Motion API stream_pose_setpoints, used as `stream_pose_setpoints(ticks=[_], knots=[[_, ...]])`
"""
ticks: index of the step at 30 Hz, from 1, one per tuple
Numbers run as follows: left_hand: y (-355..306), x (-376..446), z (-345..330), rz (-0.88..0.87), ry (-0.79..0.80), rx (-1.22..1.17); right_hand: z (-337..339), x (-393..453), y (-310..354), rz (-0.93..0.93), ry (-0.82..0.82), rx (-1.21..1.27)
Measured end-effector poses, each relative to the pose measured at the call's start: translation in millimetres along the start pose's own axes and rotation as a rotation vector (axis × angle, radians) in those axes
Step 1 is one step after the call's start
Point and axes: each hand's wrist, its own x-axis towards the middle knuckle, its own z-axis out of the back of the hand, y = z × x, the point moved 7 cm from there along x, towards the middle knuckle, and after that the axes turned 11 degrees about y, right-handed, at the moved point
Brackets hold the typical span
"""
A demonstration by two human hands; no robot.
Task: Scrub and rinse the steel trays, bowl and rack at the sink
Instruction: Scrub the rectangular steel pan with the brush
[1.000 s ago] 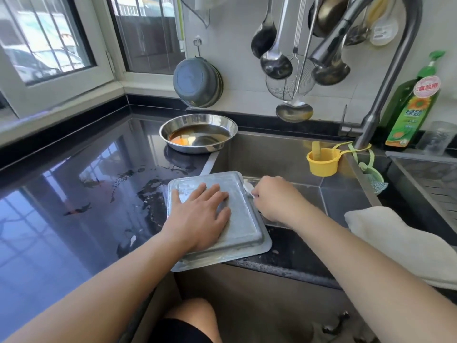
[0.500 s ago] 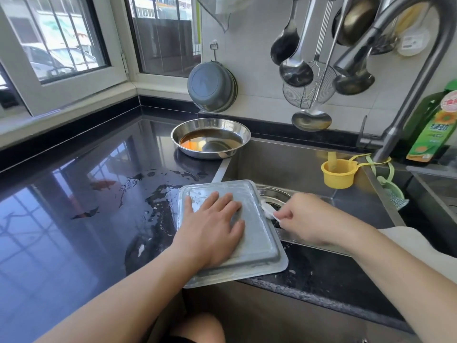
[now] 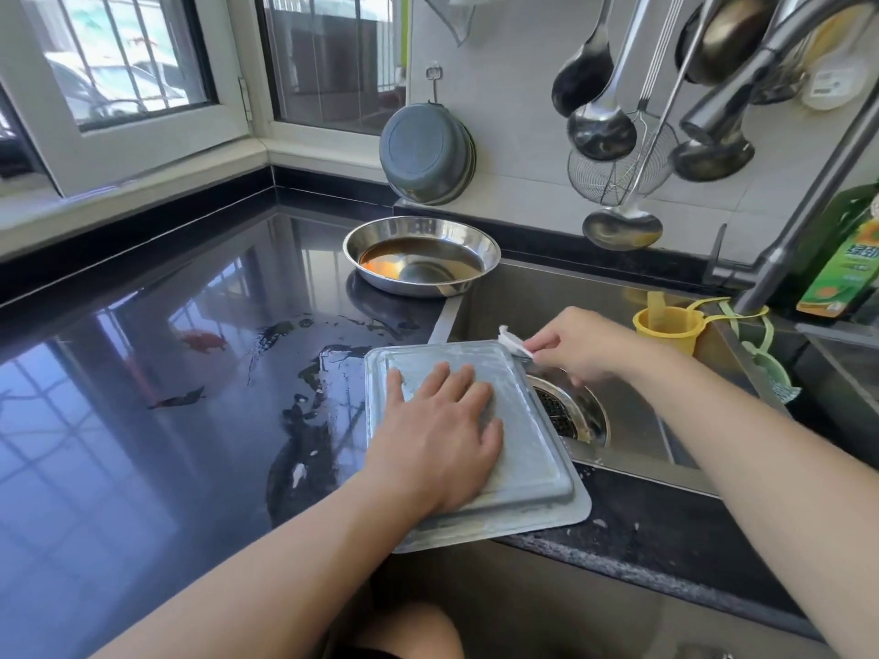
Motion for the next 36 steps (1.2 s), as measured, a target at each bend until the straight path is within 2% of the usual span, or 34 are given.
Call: stream_pose_setpoints(ticks=[4, 10, 16, 20, 24, 27, 31, 33, 36], knots=[[1, 1, -1, -0.015, -0.037, 0.001, 11, 17, 18, 0.046, -0.01, -0.24], [2, 1, -1, -0.022, -0.046, -0.007, 5, 59, 54, 0.253, 0.019, -0.285], [2, 0, -2, -0.029, -0.066, -0.014, 26, 54, 17, 0.164, 0.057, -0.414], [2, 1, 0, -0.041, -0.076, -0.014, -5, 71, 80, 0.343, 0.03, -0.418], [5, 2, 0, -0.028, -0.097, -0.017, -22, 84, 129, 0.403, 0.057, -0.278], [6, -1, 1, -0.031, -0.102, -0.034, -7, 74, 107, 0.37, 0.084, -0.386], [6, -2, 4, -0.009, -0.1, -0.057, 16, 44, 27, 0.187, 0.017, -0.411], [5, -3, 5, 0.0, -0.11, -0.072, 14, 24, -3, 0.106, -0.013, -0.3], [5, -4, 6, 0.009, -0.113, -0.087, 2, 0, -12, 0.079, -0.109, -0.098]])
